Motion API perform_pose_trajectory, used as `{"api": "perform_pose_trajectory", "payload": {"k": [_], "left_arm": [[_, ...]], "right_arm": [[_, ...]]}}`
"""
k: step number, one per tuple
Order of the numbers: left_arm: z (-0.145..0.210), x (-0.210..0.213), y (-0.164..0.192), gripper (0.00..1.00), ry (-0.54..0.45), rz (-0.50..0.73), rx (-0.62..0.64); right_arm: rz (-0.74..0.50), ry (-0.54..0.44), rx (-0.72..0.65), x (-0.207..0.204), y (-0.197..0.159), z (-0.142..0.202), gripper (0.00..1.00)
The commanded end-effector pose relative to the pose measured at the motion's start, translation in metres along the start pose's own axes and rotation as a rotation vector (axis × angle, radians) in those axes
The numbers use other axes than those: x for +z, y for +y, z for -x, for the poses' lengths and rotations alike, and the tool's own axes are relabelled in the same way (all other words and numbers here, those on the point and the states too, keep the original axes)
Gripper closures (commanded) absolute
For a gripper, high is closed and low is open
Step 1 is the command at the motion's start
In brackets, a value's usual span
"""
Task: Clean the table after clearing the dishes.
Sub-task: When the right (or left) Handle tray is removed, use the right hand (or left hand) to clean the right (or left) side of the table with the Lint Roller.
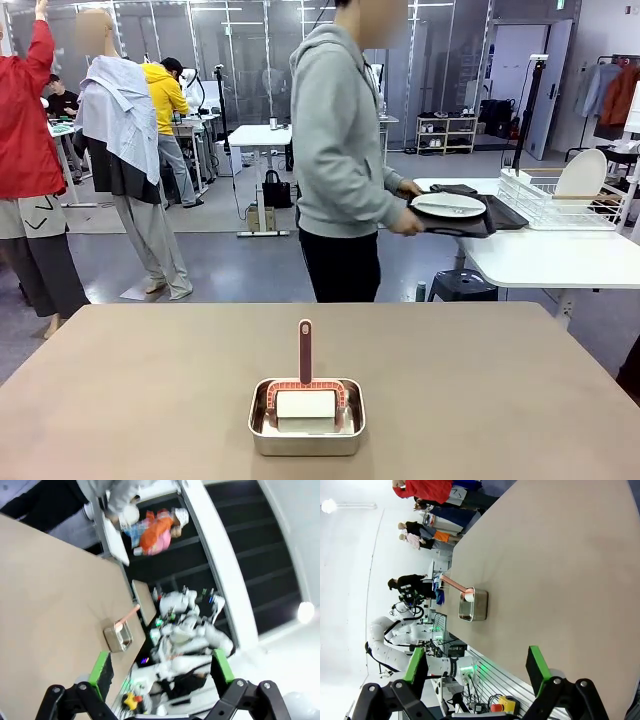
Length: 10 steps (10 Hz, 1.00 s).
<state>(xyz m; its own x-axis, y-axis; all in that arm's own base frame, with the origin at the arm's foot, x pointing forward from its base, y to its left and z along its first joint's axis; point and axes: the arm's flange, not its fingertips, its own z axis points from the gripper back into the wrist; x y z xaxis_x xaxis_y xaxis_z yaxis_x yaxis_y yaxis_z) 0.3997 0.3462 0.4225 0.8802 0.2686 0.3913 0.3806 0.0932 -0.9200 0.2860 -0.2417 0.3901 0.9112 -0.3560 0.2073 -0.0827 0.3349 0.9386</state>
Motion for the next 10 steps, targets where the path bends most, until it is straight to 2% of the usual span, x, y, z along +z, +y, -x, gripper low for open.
{"api": "perform_pose_trajectory", "payload": {"k": [1,3,5,7,8,10], "left_arm": [[-0.038,-0.065,-0.044,0.00,0.217,-0.069,-0.161],[-0.068,-0.142,-0.079,0.00,0.431,-0.187,-0.236],[-0.082,-0.252,-0.137,0.00,0.691,-0.318,-0.418],[-0.055,-0.378,-0.180,0.00,0.957,-0.452,-0.658],[-0.038,-0.425,-0.190,0.00,1.046,-0.530,-0.775],[0.000,-0.492,-0.197,0.00,1.131,-0.598,-0.951]], "right_arm": [[-0.003,-0.024,0.008,-0.001,0.000,0.000,0.00],[-0.003,-0.024,0.008,-0.001,0.000,0.000,0.00],[-0.003,-0.024,0.008,-0.001,0.000,0.000,0.00],[-0.003,-0.024,0.008,-0.001,0.000,0.000,0.00],[-0.003,-0.024,0.008,-0.001,0.000,0.000,0.00],[-0.003,-0.024,0.008,-0.001,0.000,0.000,0.00]]}}
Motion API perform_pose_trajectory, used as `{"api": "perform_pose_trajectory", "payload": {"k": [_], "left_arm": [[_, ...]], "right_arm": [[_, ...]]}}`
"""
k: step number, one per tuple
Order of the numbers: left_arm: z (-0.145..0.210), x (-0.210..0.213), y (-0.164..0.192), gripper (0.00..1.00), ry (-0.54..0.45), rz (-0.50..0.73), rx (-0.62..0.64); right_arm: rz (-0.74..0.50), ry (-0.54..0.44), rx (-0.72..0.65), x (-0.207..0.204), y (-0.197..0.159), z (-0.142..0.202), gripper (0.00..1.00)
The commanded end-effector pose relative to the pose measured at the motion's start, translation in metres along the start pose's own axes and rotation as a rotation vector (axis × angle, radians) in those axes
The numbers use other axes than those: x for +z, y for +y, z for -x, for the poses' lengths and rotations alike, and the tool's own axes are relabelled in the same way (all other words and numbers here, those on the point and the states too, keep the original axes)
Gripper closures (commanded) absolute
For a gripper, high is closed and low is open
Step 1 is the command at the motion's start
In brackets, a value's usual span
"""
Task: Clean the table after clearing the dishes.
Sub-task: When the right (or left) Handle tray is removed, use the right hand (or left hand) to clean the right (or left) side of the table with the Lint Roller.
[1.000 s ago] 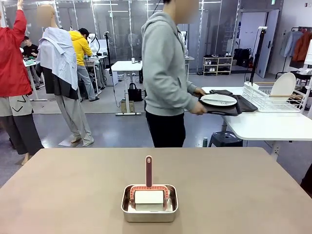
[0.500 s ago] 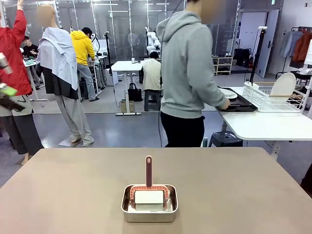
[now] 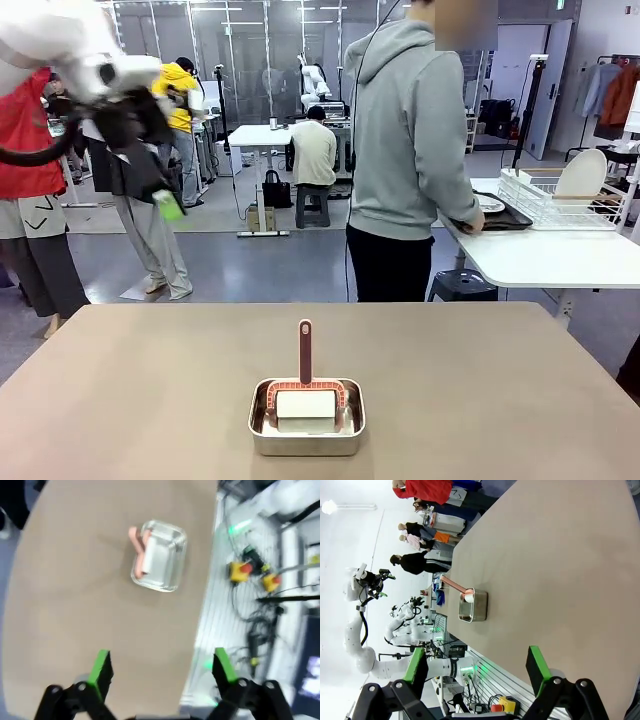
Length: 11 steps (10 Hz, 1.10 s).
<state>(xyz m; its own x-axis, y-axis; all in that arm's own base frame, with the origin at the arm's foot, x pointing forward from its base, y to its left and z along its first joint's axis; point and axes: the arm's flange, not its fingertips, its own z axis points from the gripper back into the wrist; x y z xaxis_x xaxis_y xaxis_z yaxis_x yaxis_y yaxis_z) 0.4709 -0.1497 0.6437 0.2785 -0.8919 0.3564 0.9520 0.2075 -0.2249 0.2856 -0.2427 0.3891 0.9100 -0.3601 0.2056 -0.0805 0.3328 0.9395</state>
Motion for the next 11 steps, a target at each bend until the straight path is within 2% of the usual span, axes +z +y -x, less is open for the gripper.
{"api": "perform_pose_trajectory", "payload": {"k": [1,2,3,4,10,11], "left_arm": [[0.005,-0.047,-0.010,0.00,0.040,-0.158,-0.089],[-0.001,-0.064,-0.017,0.00,0.052,-0.182,-0.122],[-0.002,-0.067,-0.020,0.00,0.014,-0.201,-0.132],[-0.030,-0.048,-0.014,0.00,0.074,-0.121,-0.107],[-0.028,-0.051,-0.014,0.00,0.065,-0.136,-0.116],[-0.061,-0.064,-0.013,0.00,0.099,-0.203,-0.147]], "right_arm": [[-0.002,-0.020,0.011,-0.002,0.002,0.000,0.00],[-0.002,-0.020,0.011,-0.002,0.002,0.000,0.00],[-0.002,-0.020,0.011,-0.002,0.002,0.000,0.00],[-0.002,-0.020,0.011,-0.002,0.002,0.000,0.00],[-0.002,-0.020,0.011,-0.002,0.002,0.000,0.00],[-0.002,-0.020,0.011,-0.002,0.002,0.000,0.00]]}}
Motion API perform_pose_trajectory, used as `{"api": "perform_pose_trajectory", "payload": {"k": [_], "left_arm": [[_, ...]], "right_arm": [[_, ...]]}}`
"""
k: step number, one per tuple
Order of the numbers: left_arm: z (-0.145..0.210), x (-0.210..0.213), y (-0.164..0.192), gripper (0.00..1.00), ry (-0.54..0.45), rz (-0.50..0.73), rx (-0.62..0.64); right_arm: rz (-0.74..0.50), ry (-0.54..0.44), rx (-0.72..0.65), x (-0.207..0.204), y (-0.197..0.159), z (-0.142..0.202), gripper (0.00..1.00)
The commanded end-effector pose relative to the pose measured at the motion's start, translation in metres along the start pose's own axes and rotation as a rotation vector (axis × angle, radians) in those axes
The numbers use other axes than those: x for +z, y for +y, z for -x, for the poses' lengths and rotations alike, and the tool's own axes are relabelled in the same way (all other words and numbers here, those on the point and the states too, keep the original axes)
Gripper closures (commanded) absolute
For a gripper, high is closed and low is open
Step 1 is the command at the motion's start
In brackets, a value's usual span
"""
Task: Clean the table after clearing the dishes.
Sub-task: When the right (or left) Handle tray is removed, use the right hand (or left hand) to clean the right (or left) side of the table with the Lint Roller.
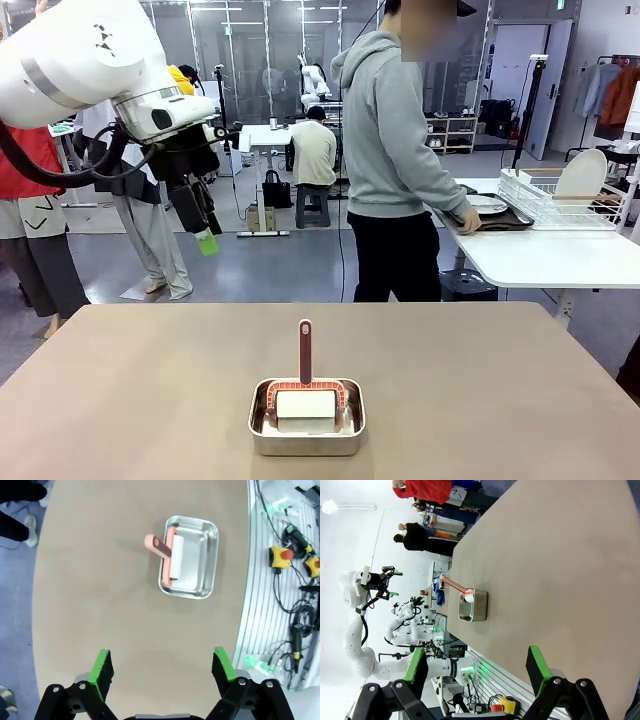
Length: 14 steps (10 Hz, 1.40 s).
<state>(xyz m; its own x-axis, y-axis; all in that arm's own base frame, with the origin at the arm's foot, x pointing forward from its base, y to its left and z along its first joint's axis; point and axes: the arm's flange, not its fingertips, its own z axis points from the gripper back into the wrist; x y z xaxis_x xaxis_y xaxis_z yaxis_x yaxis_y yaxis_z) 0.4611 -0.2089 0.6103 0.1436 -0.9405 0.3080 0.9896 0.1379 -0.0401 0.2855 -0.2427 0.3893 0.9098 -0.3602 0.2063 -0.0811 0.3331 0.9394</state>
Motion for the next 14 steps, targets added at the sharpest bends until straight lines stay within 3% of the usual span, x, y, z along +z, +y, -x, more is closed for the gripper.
{"api": "perform_pose_trajectory", "payload": {"k": [1,2,5,8,14], "left_arm": [[-0.054,-0.015,0.004,0.00,0.091,-0.102,-0.018],[-0.085,-0.036,0.000,0.00,0.164,-0.107,-0.062],[-0.123,-0.089,0.002,0.00,0.269,-0.110,-0.102],[-0.125,-0.132,0.010,0.00,0.237,-0.066,-0.119],[-0.127,-0.191,0.015,0.00,0.304,0.123,-0.123]], "right_arm": [[-0.002,-0.020,0.010,-0.002,0.002,0.000,0.00],[-0.002,-0.020,0.010,-0.002,0.002,0.000,0.00],[-0.002,-0.020,0.010,-0.002,0.002,0.000,0.00],[-0.002,-0.020,0.010,-0.002,0.002,0.000,0.00],[-0.002,-0.020,0.010,-0.002,0.002,0.000,0.00]]}}
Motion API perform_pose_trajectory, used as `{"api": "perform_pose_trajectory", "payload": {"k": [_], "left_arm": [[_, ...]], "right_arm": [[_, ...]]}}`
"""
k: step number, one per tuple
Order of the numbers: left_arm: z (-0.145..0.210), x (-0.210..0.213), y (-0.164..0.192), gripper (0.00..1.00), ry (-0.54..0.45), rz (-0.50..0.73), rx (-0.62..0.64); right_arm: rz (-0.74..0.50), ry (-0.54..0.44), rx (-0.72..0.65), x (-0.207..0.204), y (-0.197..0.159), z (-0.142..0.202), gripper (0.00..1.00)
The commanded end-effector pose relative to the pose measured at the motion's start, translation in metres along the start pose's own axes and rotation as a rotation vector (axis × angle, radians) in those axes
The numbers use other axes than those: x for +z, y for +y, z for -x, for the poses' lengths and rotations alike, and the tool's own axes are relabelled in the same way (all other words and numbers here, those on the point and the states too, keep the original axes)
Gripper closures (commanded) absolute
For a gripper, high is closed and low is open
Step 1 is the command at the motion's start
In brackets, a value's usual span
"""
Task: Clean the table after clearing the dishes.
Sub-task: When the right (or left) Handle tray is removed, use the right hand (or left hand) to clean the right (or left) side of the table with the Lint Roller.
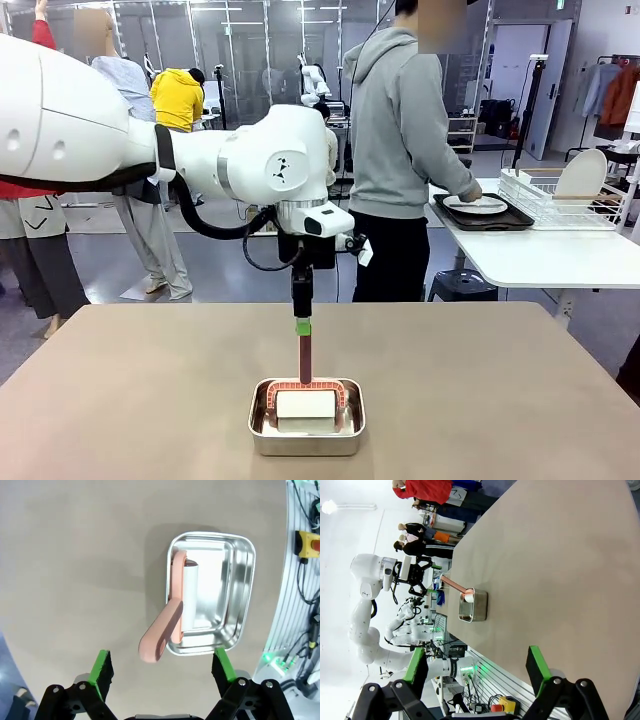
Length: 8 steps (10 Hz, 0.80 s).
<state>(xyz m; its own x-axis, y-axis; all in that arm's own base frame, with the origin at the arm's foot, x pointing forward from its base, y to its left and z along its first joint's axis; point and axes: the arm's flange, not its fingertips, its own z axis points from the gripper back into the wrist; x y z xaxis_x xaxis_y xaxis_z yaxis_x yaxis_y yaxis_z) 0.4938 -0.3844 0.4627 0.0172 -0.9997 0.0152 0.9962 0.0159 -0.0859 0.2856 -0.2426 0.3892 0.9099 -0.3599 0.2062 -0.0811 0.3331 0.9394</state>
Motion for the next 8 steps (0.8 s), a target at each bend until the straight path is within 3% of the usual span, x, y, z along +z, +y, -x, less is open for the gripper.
{"api": "perform_pose_trajectory", "payload": {"k": [1,6,7,8], "left_arm": [[-0.003,-0.006,0.000,0.00,0.003,0.067,-0.018],[-0.009,-0.036,0.002,0.00,-0.007,0.128,-0.016],[-0.010,-0.037,0.000,0.10,0.002,0.130,-0.012],[-0.010,-0.038,0.000,0.48,-0.005,0.125,-0.015]], "right_arm": [[-0.002,-0.020,0.010,-0.002,0.002,0.000,0.00],[-0.002,-0.020,0.010,-0.002,0.002,0.000,0.00],[-0.002,-0.020,0.010,-0.002,0.002,0.000,0.00],[-0.002,-0.020,0.010,-0.002,0.002,0.000,0.00]]}}
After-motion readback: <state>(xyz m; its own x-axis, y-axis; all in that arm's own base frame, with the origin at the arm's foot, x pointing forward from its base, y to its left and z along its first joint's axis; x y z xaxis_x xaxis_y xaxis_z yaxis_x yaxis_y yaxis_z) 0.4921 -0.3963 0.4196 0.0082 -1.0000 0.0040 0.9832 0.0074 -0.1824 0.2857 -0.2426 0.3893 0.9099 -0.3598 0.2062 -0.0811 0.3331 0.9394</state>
